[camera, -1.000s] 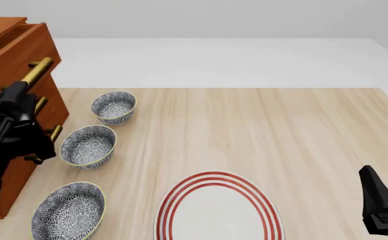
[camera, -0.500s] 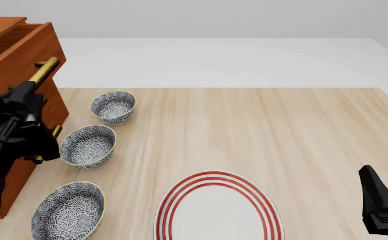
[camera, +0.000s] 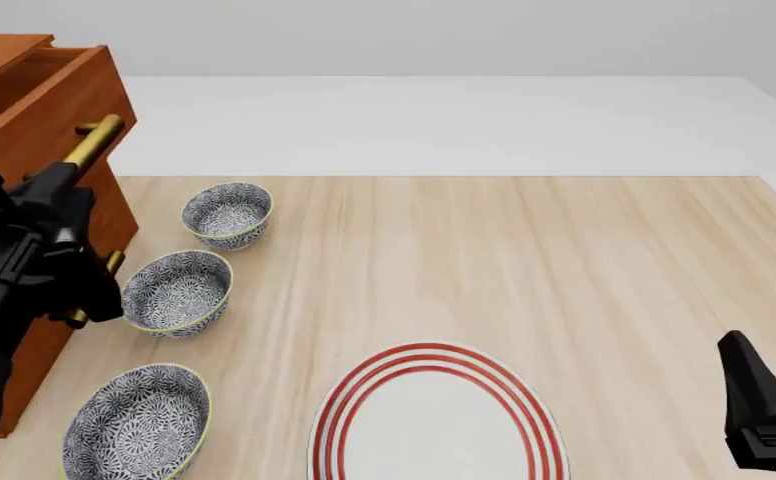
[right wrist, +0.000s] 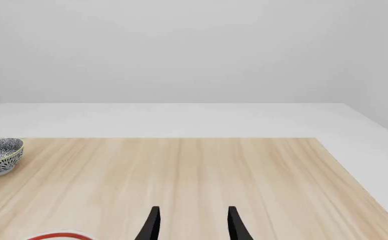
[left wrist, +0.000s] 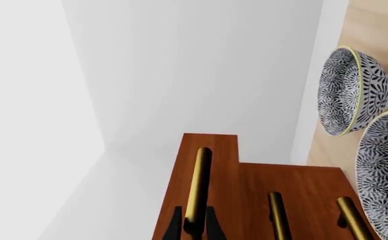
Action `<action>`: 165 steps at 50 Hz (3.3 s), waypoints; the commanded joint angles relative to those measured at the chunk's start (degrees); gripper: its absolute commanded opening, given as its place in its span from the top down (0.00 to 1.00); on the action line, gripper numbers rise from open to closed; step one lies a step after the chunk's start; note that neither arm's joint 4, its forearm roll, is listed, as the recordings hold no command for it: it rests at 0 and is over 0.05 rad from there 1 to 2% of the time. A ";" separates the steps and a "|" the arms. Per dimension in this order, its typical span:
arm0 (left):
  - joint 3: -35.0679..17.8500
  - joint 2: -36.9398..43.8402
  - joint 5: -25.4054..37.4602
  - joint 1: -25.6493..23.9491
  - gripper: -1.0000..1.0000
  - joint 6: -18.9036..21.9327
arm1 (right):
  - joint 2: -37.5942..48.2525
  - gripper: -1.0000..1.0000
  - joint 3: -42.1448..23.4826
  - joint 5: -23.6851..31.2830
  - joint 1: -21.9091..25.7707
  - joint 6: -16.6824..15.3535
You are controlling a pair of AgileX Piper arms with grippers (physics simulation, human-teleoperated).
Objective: Open the top drawer of the cabinet.
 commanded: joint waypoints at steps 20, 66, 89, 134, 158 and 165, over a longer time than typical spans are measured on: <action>-2.03 1.33 0.35 -0.72 1.00 0.17 | 0.00 0.00 0.00 0.00 -0.01 0.00; 1.68 -7.01 3.33 -1.75 0.00 2.27 | 0.00 0.00 0.00 0.00 0.01 0.00; 8.07 -33.53 23.50 -2.82 0.00 2.33 | 0.00 0.00 0.00 0.00 0.00 0.01; -12.64 -44.00 41.72 -7.09 0.00 -16.68 | 0.01 0.00 0.00 0.00 0.00 0.00; -26.98 -40.70 52.26 -4.14 0.00 -33.67 | 0.00 0.00 0.00 0.00 0.00 0.02; -33.43 -39.14 59.16 -3.58 0.00 -39.90 | 0.01 0.00 0.00 0.00 0.01 0.00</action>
